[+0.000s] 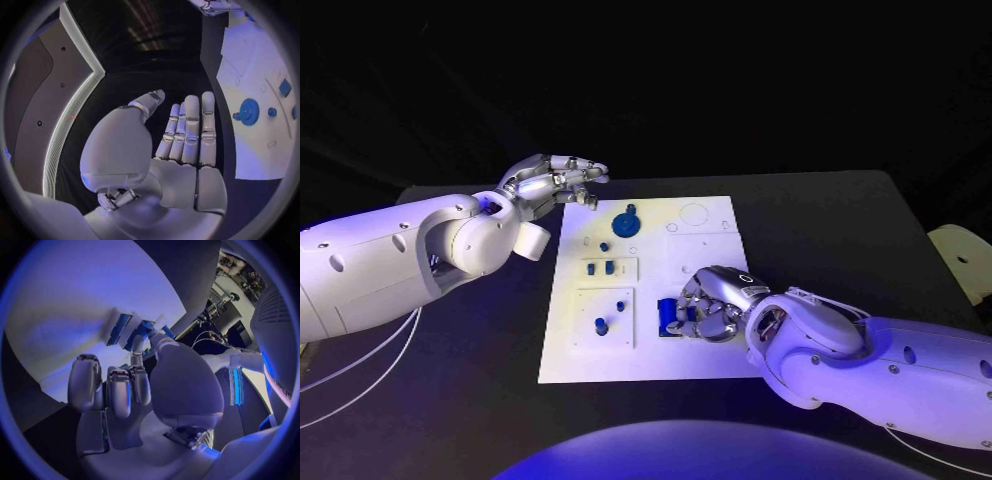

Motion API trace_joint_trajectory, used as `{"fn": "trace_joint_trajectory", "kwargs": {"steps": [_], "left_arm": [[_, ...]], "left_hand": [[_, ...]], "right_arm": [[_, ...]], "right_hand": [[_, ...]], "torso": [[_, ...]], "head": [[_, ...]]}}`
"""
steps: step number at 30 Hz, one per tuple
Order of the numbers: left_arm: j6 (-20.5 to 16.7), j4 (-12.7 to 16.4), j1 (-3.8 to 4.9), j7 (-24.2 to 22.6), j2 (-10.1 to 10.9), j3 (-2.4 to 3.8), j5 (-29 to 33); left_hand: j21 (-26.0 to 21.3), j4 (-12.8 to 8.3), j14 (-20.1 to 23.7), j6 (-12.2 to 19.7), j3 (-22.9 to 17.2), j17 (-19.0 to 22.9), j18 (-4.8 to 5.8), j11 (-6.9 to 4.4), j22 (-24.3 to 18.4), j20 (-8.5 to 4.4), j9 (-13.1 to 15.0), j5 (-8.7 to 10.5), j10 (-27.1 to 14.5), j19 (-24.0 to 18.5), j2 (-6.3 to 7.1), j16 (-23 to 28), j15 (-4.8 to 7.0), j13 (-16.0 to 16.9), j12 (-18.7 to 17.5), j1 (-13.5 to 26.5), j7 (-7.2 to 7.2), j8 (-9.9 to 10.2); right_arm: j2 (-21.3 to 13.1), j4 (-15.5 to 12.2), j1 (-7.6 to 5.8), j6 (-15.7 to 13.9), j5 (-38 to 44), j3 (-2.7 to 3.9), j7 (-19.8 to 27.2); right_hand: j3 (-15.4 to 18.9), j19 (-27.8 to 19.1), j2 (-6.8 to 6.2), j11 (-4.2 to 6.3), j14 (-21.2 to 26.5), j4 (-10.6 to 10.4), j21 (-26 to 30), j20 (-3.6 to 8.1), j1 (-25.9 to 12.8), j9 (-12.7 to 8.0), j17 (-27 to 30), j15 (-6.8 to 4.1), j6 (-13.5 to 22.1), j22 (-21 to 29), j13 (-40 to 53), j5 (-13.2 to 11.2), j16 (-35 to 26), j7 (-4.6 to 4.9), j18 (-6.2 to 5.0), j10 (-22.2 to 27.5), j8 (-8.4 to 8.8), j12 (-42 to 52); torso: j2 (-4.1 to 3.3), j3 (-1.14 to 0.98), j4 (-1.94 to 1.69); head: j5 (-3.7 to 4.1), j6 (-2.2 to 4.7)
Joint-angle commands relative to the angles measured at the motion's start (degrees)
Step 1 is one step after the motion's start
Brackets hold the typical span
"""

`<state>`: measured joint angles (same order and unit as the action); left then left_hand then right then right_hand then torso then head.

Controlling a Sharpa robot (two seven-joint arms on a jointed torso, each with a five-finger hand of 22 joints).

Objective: Assemble the parts on the task board

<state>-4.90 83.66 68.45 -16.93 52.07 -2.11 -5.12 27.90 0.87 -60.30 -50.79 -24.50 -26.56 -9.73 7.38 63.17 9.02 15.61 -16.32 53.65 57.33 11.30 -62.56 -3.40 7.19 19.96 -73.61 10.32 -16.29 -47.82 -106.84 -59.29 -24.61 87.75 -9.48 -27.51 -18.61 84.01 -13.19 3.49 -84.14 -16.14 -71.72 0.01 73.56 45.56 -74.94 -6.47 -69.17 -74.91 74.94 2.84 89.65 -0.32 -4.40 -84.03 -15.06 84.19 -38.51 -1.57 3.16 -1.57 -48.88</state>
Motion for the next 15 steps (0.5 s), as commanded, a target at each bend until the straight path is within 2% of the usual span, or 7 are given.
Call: {"fn": "trace_joint_trajectory", "kwargs": {"steps": [1,8,12,15], "left_arm": [[0.75,0.2,0.02,-0.47,-0.01,0.03,0.39],[0.68,0.21,-0.01,-0.55,0.08,-0.08,0.55],[0.49,0.21,-0.04,-0.8,0.13,-0.38,0.82],[-0.13,0.09,-0.18,-1.47,0.03,-0.58,1.09]], "left_hand": [[-0.18,-0.15,0.37,0.39,0.34,0.05,-0.65,0.04,-0.09,0.25,-0.07,-0.2,-0.51,0.16,-0.66,-0.31,0.16,0.02,0.39,-0.08,0.03,-0.23],[-0.19,-0.16,0.39,0.42,0.38,0.11,-0.66,0.05,-0.16,0.25,-0.08,-0.2,-0.58,0.16,-0.66,-0.35,0.16,0.02,0.5,-0.12,0.04,-0.25],[-0.19,-0.15,0.4,0.43,0.4,0.12,-0.65,0.05,-0.17,0.25,-0.09,-0.19,-0.59,0.16,-0.64,-0.36,0.16,0.03,0.52,-0.1,0.05,-0.25],[-0.22,-0.1,0.47,0.47,0.48,0.16,-0.64,0.05,-0.2,0.26,-0.1,-0.16,-0.55,0.13,-0.59,-0.34,0.14,0.04,0.6,0.0,0.08,-0.23]], "right_arm": [[-0.56,-0.25,0.13,-0.16,0.37,-0.09,-0.02],[-1.85,-1.43,0.07,-3.85,-2.98,-0.07,3.78],[-2.68,-1.4,-0.16,-7.41,-7.76,-0.03,9.32],[-3.28,-0.44,-0.65,-9.67,-13.45,0.02,16.35]], "right_hand": [[0.51,1.46,-0.35,0.36,-5.78,-0.52,0.13,0.42,-0.77,0.19,-14.67,-0.42,-0.33,-10.48,11.76,0.24,0.22,0.23,0.93,-4.12,-0.31,-0.1],[4.96,0.95,-0.3,-0.01,-5.56,-0.56,1.93,0.17,-3.43,0.85,-13.58,-0.11,0.48,-10.03,10.59,0.54,-0.14,0.66,0.63,-3.34,0.03,-2.33],[7.64,0.06,0.14,-0.59,-5.15,-0.57,5.08,-0.15,-3.77,0.86,-11.68,0.32,2.28,-9.24,8.61,0.84,-0.81,1.38,0.09,-2.0,1.02,-5.94],[8.73,-1.29,0.97,-1.8,-4.74,-0.47,9.6,-0.92,-2.3,0.35,-9.92,1.28,6.01,-8.09,6.51,1.02,-1.54,2.83,-0.61,-0.35,3.05,-9.63]], "torso": [[0.09,0.08,-0.03],[0.24,0.24,0.04],[0.66,0.63,0.19],[1.16,1.0,0.41]], "head": [[0.0,0.2],[0.09,0.77],[0.18,1.27],[0.25,2.03]]}}
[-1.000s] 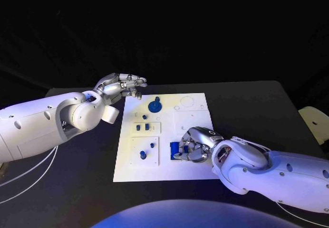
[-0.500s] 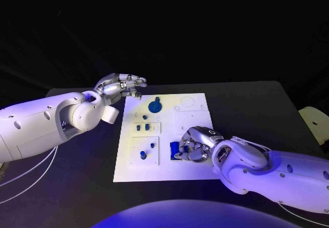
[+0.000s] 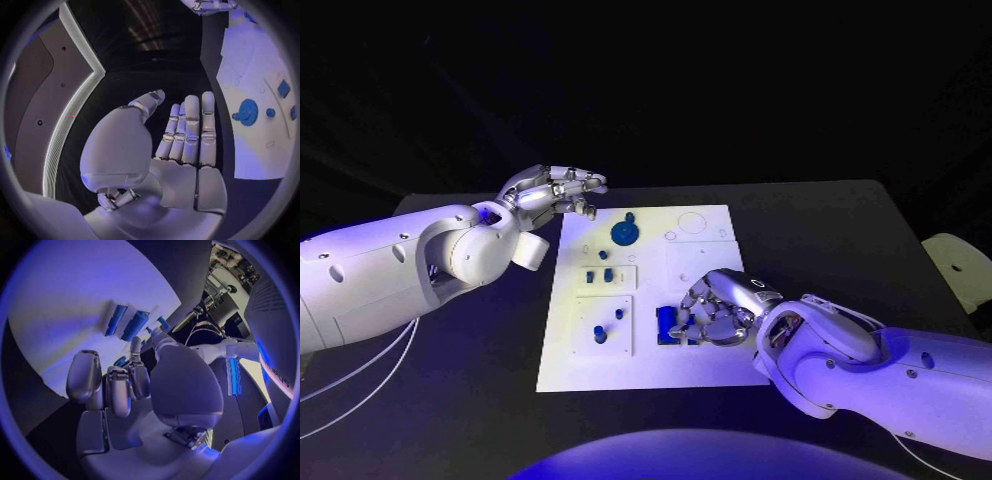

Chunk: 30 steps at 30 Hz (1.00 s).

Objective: Assemble the parts on the task board

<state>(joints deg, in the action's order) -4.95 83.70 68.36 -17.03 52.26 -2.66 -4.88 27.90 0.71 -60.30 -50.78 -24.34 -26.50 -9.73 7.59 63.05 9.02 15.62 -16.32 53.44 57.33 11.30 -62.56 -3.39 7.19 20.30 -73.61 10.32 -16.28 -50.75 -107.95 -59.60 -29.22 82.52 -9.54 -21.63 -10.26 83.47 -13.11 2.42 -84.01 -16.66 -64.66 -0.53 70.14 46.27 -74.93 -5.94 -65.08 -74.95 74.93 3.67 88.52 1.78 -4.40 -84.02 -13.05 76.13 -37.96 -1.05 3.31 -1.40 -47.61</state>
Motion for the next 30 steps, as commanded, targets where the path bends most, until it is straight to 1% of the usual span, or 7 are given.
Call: {"fn": "trace_joint_trajectory", "kwargs": {"steps": [1,23,24,26,27,28,30], "left_arm": [[-0.48,0.01,-0.2,-1.77,-0.21,-0.07,0.98],[-8.1,-10.34,-3.64,-13.56,-7.44,-0.06,10.17],[-6.87,-9.55,-3.43,-9.3,-6.8,-0.14,6.31],[-7.11,-9.44,-3.47,-9.32,-6.81,-0.12,6.3],[-7.39,-9.3,-3.51,-9.35,-6.82,-0.1,6.28],[-7.79,-9.1,-3.57,-9.4,-6.83,-0.06,6.27],[-9.3,-8.36,-3.79,-9.56,-6.86,0.07,6.2]], "left_hand": [[-0.26,0.11,0.57,0.5,0.36,0.15,-0.64,-0.19,-0.14,0.27,-0.11,-0.16,-0.17,0.08,-0.61,-0.31,0.13,0.08,0.41,0.06,0.07,-0.23],[-22.33,2.98,11.29,0.22,-3.27,14.6,-0.35,1.05,-20.93,4.64,-0.68,0.2,9.04,-11.43,-0.07,38.29,-4.08,-3.5,-13.31,-0.05,0.55,0.65],[-27.9,-0.71,60.3,50.78,24.34,26.5,9.73,-7.59,-63.05,-9.02,-15.62,16.32,-9.71,-57.33,-11.3,62.56,3.39,-7.19,-20.3,22.3,-10.32,16.28],[-27.9,-0.71,60.3,50.78,24.34,26.5,9.73,-7.59,-63.05,-9.02,-15.62,16.32,-10.89,-57.33,-11.3,62.56,3.39,-7.19,-20.3,23.46,-10.32,16.28],[-27.9,-0.71,60.3,50.78,24.34,26.5,9.73,-7.59,-63.05,-9.02,-15.62,16.32,-12.42,-57.33,-11.3,62.56,3.39,-7.19,-20.3,25.22,-10.32,16.28],[-27.9,-0.71,60.3,50.78,24.34,26.5,9.73,-7.59,-63.05,-9.02,-15.62,16.32,-53.44,-57.33,-11.3,62.56,3.39,-7.19,-20.3,27.18,-10.32,16.28],[-27.9,-0.71,60.3,50.78,24.34,26.5,9.73,-7.59,-63.05,-9.02,-15.62,16.32,-53.44,-57.33,-11.3,62.56,3.39,-7.19,-20.3,31.35,-10.32,16.28]], "right_arm": [[-0.51,1.27,-0.6,-5.64,-10.27,0.1,13.1],[9.26,36.59,-7.89,6.92,-69.73,1.72,46.65],[8.43,34.62,-7.81,0.61,-58.69,1.68,40.91],[8.41,34.45,-7.74,0.46,-58.93,1.76,41.01],[8.38,34.25,-7.65,0.27,-59.21,1.85,41.14],[8.34,33.97,-7.53,0.01,-59.61,1.98,41.31],[8.19,32.92,-7.07,-0.97,-61.12,2.48,41.98]], "right_hand": [[0.51,-1.01,1.08,-1.06,-4.89,0.06,3.38,-0.62,1.56,-0.51,-10.06,1.04,2.83,-7.84,6.04,0.21,-0.38,1.12,-0.72,0.08,1.54,-2.36],[-23.05,-30.3,-0.01,-11.23,26.41,10.65,61.12,-12.04,4.72,-14.55,49.81,12.22,11.55,30.43,-58.2,3.84,-68.22,9.95,-5.93,23.58,8.65,-71.14],[10.26,-83.47,13.11,-2.42,43.35,16.66,64.66,0.53,-17.19,-46.27,74.93,5.94,65.08,74.95,-74.93,-3.67,-88.52,-1.78,4.4,41.73,13.05,-76.13],[10.26,-83.47,13.11,-2.42,84.01,16.66,64.66,0.53,-19.09,-46.27,74.93,5.94,65.08,74.95,-74.93,-3.67,-88.52,-1.78,4.4,42.87,13.05,-76.13],[10.26,-83.47,13.11,-2.42,84.01,16.66,64.66,0.53,-20.94,-46.27,74.93,5.94,65.08,74.95,-74.93,-3.67,-88.52,-1.78,4.4,84.02,13.05,-76.13],[10.26,-83.47,13.11,-2.42,84.01,16.66,64.66,0.53,-22.93,-46.27,74.93,5.94,65.08,74.95,-74.93,-3.67,-88.52,-1.78,4.4,84.02,13.05,-76.13],[10.26,-83.47,13.11,-2.42,84.01,16.66,64.66,0.53,-27.14,-46.27,74.93,5.94,65.08,74.95,-74.93,-3.67,-88.52,-1.78,4.4,84.02,13.05,-76.13]], "torso": [[0.71,0.52,0.31],[3.58,0.62,-0.19],[3.2,0.75,0.07],[3.29,0.76,-0.02],[3.39,0.77,-0.12],[3.54,0.78,-0.25],[4.09,0.83,-0.78]], "head": [[0.15,1.19],[1.31,9.19],[1.21,8.36],[1.21,8.48],[1.22,8.62],[1.23,8.82],[1.26,9.57]]}}
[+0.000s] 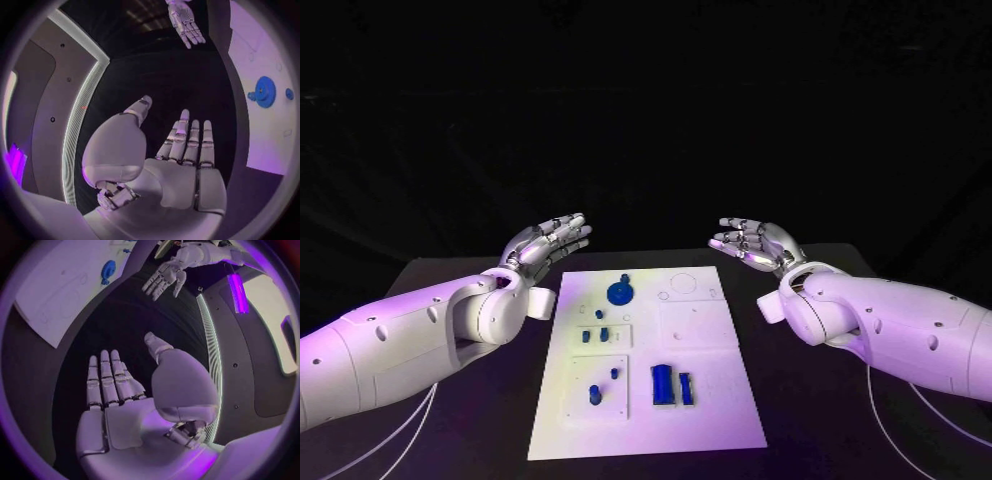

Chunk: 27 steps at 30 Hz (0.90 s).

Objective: Assemble the parts on the task board

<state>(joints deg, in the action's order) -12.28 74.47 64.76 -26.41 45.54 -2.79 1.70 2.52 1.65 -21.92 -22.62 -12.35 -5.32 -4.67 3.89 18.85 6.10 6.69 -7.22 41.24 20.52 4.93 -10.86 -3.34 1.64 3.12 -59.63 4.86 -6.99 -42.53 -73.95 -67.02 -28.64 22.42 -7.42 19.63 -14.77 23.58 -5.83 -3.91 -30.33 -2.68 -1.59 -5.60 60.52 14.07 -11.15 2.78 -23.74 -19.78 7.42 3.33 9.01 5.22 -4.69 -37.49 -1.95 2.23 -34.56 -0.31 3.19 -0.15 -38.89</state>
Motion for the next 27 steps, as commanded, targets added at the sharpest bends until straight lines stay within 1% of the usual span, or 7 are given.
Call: {"fn": "trace_joint_trajectory", "kwargs": {"steps": [1,2,3,8,15,20,27], "left_arm": [[-2.77,1.26,-0.3,-0.26,-0.16,0.26,-0.42],[-3.22,1.48,-0.37,-0.31,-0.17,0.3,-0.44],[-4.19,1.95,-0.51,-0.41,-0.2,0.39,-0.48],[-11.49,5.53,-1.59,-1.2,-0.37,1.02,-0.8],[-23.89,11.6,-3.42,-2.53,-0.66,2.1,-1.35],[-29.63,14.41,-4.27,-3.15,-0.8,2.6,-1.6],[-31.84,15.49,-4.59,-3.39,-0.85,2.79,-1.7]], "left_hand": [[-2.52,-1.65,21.92,22.62,12.35,5.32,4.67,-3.89,-18.85,-6.1,-6.69,7.22,-41.24,-20.52,-4.93,10.86,3.34,-1.64,-3.12,18.91,-4.86,6.99],[-2.52,-1.65,21.92,22.62,12.35,5.32,4.67,-3.89,-18.85,-6.1,-6.69,7.22,-41.24,-20.52,-4.93,10.86,3.34,-1.64,-3.12,59.63,-4.86,6.99],[-2.52,-1.65,21.92,22.62,12.35,5.32,4.67,-3.89,-18.85,-6.1,-6.69,7.22,-41.24,-20.52,-4.93,10.86,3.34,-1.64,-3.12,59.63,-4.86,6.99],[-2.52,-1.65,21.92,22.62,12.35,5.32,4.67,-3.89,-18.85,-6.1,-6.69,7.22,-41.24,-20.52,-4.93,10.86,3.34,-1.64,-3.12,59.63,-4.86,6.99],[-2.52,-1.65,21.92,22.62,12.35,5.32,4.67,-3.89,-18.85,-6.1,-6.69,7.22,-41.24,-20.52,-4.93,10.86,3.34,-1.64,-3.12,59.63,-4.86,6.99],[-2.52,-1.65,21.92,22.62,12.35,5.32,4.67,-3.89,-18.85,-6.1,-6.69,7.22,-41.24,-20.52,-4.93,10.86,3.34,-1.64,-3.12,59.63,-4.86,6.99],[-2.52,-1.65,21.92,22.62,12.35,5.32,4.67,-3.89,-18.85,-6.1,-6.69,7.22,-41.24,-20.52,-4.93,10.86,3.34,-1.64,-3.12,59.63,-4.86,6.99]], "right_arm": [[-0.12,-1.64,0.59,-2.06,-1.82,0.63,1.07],[-0.16,-1.96,0.73,-2.36,-2.27,0.78,1.27],[-0.26,-2.63,1.02,-2.99,-3.23,1.1,1.7],[-0.98,-7.72,3.24,-7.74,-10.53,3.51,4.92],[-1.89,-14.06,6.0,-13.65,-19.62,6.5,8.93],[-2.15,-15.93,6.82,-15.4,-22.31,7.39,10.11],[-2.16,-16.01,6.86,-15.48,-22.42,7.42,10.16]], "right_hand": [[14.77,-23.58,5.83,3.91,30.33,2.68,1.59,5.6,-19.19,-14.07,11.15,-2.78,23.74,19.78,-7.42,-3.33,-9.01,-5.22,4.69,37.49,1.95,-2.23],[14.77,-23.58,5.83,3.91,30.33,2.68,1.59,5.6,-20.3,-14.07,11.15,-2.78,23.74,19.78,-7.42,-3.33,-9.01,-5.22,4.69,37.49,1.95,-2.23],[14.77,-23.58,5.83,3.91,30.33,2.68,1.59,5.6,-60.52,-14.07,11.15,-2.78,23.74,19.78,-7.42,-3.33,-9.01,-5.22,4.69,37.49,1.95,-2.23],[14.77,-23.58,5.83,3.91,30.33,2.68,1.59,5.6,-60.52,-14.07,11.15,-2.78,23.74,19.78,-7.42,-3.33,-9.01,-5.22,4.69,37.49,1.95,-2.23],[14.77,-23.58,5.83,3.91,30.33,2.68,1.59,5.6,-60.52,-14.07,11.15,-2.78,23.74,19.78,-7.42,-3.33,-9.01,-5.22,4.69,37.49,1.95,-2.23],[14.77,-23.58,5.83,3.91,30.33,2.68,1.59,5.6,-60.52,-14.07,11.15,-2.78,23.74,19.78,-7.42,-3.33,-9.01,-5.22,4.69,37.49,1.95,-2.23],[14.77,-23.58,5.83,3.91,30.33,2.68,1.59,5.6,-60.52,-14.07,11.15,-2.78,23.74,19.78,-7.42,-3.33,-9.01,-5.22,4.69,37.49,1.95,-2.23]], "torso": [[0.98,0.11,-0.93],[1.15,0.12,-1.09],[1.5,0.15,-1.42],[3.04,0.28,-2.87],[3.38,0.31,-3.19],[3.38,0.31,-3.19],[3.38,0.31,-3.19]], "head": [[0.03,1.24],[0.04,1.47],[0.06,1.95],[0.14,4.05],[0.15,4.51],[0.15,4.51],[0.15,4.51]]}}
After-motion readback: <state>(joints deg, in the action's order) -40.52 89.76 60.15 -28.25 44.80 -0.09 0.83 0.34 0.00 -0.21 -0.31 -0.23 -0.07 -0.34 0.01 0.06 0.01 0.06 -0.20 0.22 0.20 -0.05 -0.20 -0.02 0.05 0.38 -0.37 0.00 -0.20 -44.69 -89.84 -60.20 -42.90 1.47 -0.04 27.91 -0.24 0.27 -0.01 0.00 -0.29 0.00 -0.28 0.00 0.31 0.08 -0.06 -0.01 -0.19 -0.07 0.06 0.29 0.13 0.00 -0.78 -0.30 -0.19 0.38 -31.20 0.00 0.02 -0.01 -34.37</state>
